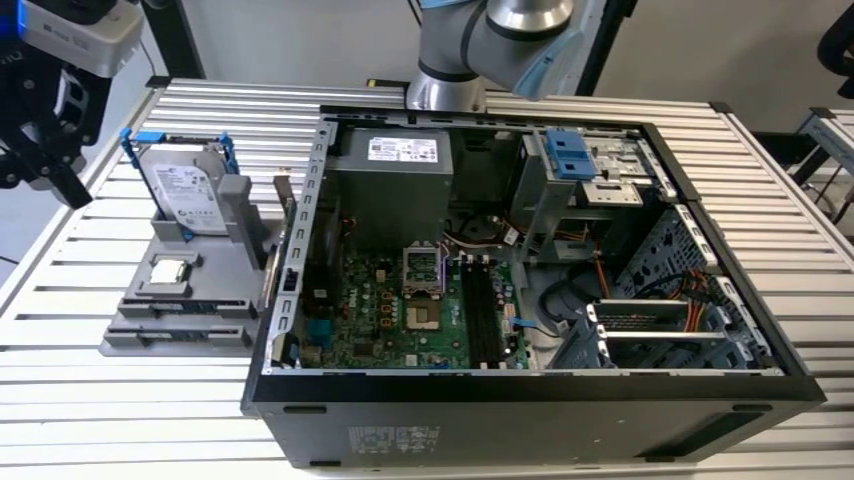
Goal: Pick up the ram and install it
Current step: 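Pick up the ram and move it above insertion slot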
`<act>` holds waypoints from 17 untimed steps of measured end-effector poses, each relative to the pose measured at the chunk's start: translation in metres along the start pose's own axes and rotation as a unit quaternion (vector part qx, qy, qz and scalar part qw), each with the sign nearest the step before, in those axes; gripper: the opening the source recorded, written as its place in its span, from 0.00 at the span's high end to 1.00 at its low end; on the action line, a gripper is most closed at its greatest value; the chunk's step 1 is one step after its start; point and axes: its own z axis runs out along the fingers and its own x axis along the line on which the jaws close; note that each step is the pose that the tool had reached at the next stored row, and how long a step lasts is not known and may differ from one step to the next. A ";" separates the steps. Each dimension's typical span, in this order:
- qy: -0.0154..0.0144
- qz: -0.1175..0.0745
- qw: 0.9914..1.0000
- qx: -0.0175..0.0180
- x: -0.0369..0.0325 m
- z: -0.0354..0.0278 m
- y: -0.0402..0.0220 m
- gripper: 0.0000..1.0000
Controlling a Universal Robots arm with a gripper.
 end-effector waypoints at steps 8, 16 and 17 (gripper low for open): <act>-0.003 -0.003 1.000 0.004 -0.0079 0.0003 0.0022 1.00; -0.004 -0.024 1.000 0.005 -0.0123 0.0010 0.0048 1.00; -0.004 -0.031 1.000 0.005 -0.0123 0.0010 0.0048 1.00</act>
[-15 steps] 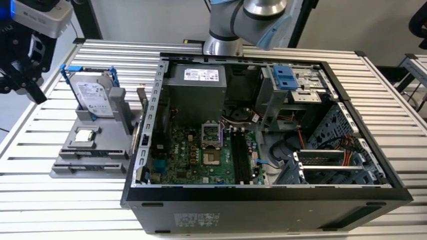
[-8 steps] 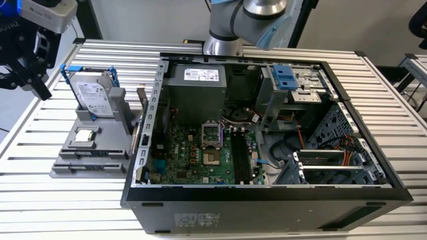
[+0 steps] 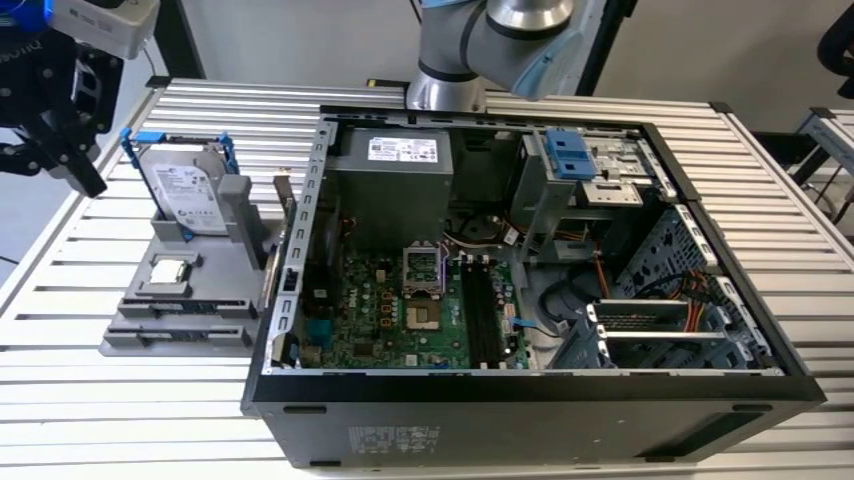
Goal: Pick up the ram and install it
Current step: 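Pick up the ram and move it above insertion slot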
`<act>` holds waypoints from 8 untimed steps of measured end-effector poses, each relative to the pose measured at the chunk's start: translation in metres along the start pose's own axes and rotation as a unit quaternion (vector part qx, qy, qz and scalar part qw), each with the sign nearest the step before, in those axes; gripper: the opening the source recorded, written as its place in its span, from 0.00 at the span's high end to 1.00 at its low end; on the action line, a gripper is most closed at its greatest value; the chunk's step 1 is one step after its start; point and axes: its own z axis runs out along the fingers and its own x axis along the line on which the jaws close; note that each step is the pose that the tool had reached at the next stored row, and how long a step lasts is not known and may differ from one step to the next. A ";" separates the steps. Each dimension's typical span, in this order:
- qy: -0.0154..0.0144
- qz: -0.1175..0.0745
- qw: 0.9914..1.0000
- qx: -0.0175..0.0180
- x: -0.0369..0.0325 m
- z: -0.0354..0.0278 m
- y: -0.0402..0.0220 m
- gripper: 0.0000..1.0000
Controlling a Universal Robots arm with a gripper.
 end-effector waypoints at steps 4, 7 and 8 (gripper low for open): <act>0.001 -0.031 1.000 -0.001 0.0000 0.0006 0.0000 1.00; 0.001 -0.058 0.998 -0.002 0.0000 0.0010 0.0000 1.00; 0.001 -0.068 0.998 -0.003 0.0000 0.0012 -0.0001 1.00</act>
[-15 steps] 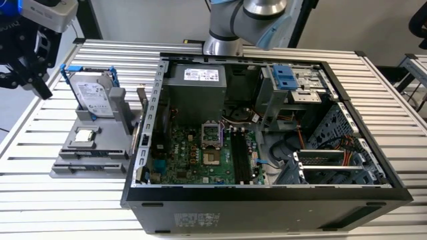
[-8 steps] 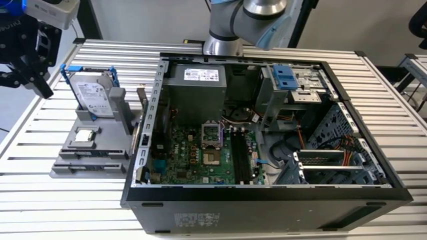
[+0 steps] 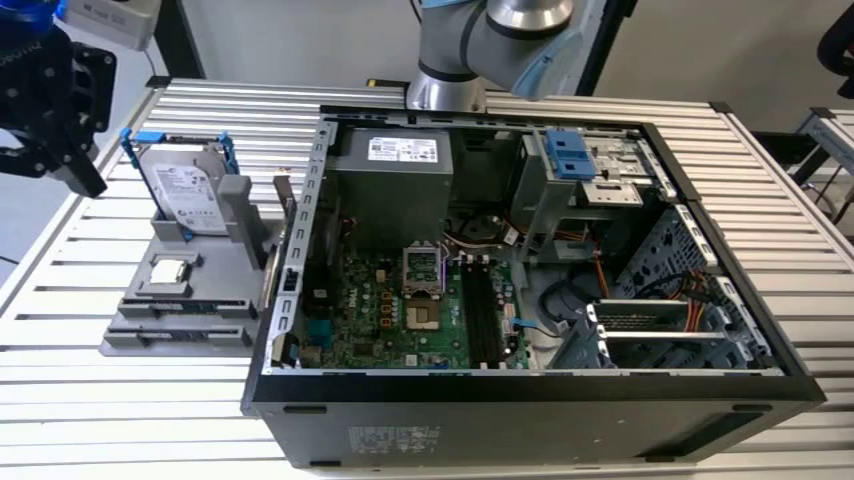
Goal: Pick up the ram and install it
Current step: 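Pick up the ram and move it above insertion slot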
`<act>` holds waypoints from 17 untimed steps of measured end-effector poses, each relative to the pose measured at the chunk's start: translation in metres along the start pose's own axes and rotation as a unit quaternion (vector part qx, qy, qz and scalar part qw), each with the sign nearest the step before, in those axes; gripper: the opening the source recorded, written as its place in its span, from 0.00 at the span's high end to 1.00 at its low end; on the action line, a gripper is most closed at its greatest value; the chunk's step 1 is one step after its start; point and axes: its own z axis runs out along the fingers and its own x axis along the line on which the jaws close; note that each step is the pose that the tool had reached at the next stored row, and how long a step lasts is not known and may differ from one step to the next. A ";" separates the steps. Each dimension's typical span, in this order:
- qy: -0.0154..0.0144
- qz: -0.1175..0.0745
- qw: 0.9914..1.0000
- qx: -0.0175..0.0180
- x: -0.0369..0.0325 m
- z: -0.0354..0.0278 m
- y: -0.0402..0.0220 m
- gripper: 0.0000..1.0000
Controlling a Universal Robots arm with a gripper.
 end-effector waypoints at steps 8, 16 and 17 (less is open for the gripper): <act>0.001 -0.072 0.997 -0.003 0.0001 0.0008 0.0000 1.00; 0.004 -0.144 0.990 -0.005 0.0001 0.0009 0.0000 1.00; 0.004 -0.153 0.988 -0.005 0.0001 0.0010 0.0000 1.00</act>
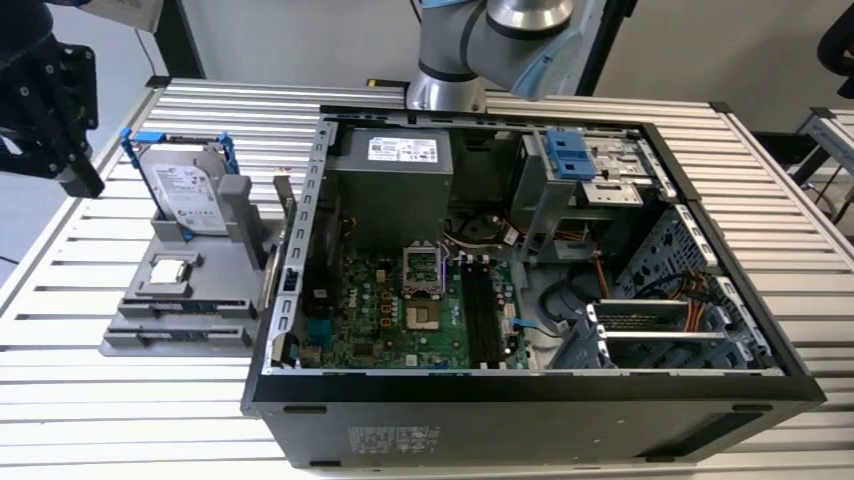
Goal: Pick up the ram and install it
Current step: 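Pick up the ram and move it above insertion slot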
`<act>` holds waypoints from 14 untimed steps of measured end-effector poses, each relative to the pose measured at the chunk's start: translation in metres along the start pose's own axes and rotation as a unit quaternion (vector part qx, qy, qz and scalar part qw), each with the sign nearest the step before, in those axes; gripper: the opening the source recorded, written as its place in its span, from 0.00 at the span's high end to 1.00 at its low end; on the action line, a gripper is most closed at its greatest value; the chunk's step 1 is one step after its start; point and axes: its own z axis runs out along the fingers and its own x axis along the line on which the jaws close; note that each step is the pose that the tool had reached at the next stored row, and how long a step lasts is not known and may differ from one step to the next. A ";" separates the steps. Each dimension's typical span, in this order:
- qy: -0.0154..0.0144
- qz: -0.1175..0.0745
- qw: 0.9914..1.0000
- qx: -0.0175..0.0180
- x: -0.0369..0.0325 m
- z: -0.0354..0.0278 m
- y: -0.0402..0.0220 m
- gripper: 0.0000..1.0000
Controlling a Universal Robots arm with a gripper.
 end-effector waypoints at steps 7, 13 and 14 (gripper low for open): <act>0.002 -0.064 0.998 -0.002 0.0000 0.0004 0.0000 1.00; 0.003 -0.095 0.995 -0.003 0.0000 0.0006 -0.0001 1.00; 0.003 -0.095 0.995 -0.003 0.0000 0.0006 -0.0001 1.00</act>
